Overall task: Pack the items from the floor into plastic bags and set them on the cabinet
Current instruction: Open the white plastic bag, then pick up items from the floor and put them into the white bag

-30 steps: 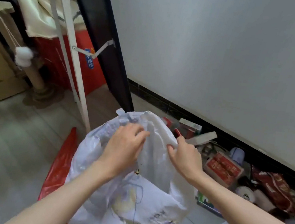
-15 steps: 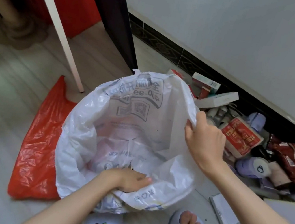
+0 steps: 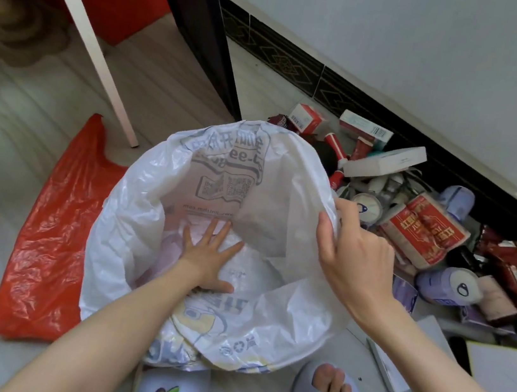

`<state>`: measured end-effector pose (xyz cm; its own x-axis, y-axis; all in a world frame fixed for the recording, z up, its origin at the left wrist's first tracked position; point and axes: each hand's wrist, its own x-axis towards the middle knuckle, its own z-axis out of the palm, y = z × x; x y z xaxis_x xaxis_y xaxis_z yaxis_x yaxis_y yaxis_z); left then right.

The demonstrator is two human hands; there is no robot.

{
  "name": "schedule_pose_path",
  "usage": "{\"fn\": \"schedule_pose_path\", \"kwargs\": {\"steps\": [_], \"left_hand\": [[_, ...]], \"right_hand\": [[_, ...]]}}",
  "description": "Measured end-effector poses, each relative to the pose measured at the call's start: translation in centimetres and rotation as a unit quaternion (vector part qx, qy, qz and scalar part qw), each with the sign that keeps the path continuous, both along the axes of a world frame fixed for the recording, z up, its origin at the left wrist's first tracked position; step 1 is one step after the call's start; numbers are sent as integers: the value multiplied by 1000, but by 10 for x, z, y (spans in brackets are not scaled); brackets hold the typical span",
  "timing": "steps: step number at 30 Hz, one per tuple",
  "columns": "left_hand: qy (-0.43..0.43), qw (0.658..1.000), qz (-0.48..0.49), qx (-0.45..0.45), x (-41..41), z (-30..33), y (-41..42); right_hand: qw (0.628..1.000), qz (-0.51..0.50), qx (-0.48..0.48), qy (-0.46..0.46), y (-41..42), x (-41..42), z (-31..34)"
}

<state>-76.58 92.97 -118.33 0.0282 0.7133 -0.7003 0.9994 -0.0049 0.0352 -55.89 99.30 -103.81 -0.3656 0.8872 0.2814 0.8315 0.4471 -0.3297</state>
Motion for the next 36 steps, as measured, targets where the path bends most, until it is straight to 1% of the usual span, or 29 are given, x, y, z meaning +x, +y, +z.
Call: {"fn": "schedule_pose_path", "kwargs": {"steps": [5, 9, 11, 13, 14, 17, 19, 21, 23, 24, 26, 29, 30, 32, 34, 36], "left_hand": [[2, 999, 48, -6, -17, -7, -17], [24, 990, 140, -22, -41, -3, -32], [16, 980, 196, -26, -54, 1, -33], [-25, 970, 243, -4, -61, 9, -29], [-50, 965, 256, 21, -62, 14, -28], [-122, 945, 278, 124, -54, 33, -31], [-194, 915, 293, 195, -44, 49, -38], [-273, 879, 302, 246, -34, 69, -42], [-336, 855, 294, 266, -22, 93, -43], [-359, 852, 276, 264, -15, 104, -44], [-378, 864, 218, 250, 3, 118, -49], [-347, 899, 143, 226, 26, 115, -54], [-339, 903, 138, 226, 30, 111, -52], [-332, 895, 162, 249, 39, 107, -42], [-323, 883, 195, 279, 46, 108, -27], [-288, 889, 203, 293, 53, 112, -13]], "right_hand": [[998, 59, 5, 1, 3, -18, -3], [991, 133, -30, 11, 6, -50, 2], [984, 164, -68, 21, 11, -68, 5], [981, 171, -81, 35, 15, -83, 5], [982, 168, -81, 39, 17, -89, 6], [984, 153, -83, 46, 18, -96, 2], [982, 140, -108, 67, 17, -92, -1], [976, 123, -145, 106, 11, -81, -3], [968, 106, -189, 125, 4, -67, -7], [963, 96, -218, 130, 0, -59, -8], [945, 66, -282, 151, -7, -47, -11], [898, 7, -377, 229, -12, -37, -8], [886, 2, -392, 246, -12, -36, -7], [871, 0, -407, 276, -10, -33, -3], [869, 1, -400, 293, -7, -27, 4], [896, 9, -365, 252, -8, -11, 8]]}}
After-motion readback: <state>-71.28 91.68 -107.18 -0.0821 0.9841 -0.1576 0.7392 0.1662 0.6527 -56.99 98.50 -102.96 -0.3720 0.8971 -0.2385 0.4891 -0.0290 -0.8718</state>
